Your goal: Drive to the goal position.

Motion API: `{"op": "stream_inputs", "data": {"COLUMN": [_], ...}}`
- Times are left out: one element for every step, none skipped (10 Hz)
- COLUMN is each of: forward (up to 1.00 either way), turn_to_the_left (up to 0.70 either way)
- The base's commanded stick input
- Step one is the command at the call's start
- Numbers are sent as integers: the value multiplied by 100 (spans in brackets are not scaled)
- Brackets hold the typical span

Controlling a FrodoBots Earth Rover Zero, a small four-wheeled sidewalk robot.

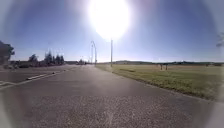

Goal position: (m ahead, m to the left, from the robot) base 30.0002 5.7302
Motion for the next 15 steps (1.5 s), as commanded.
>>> {"op": "stream_inputs", "data": {"forward": [70, 70, 70, 70, 70, 70, 70, 70, 70, 70, 70, 70, 70, 70, 70], "turn_to_the_left": [0, 0, 0, 0, 0, 0, 0, 0, 0, 0, 0, 0, 0, 0, 0]}}
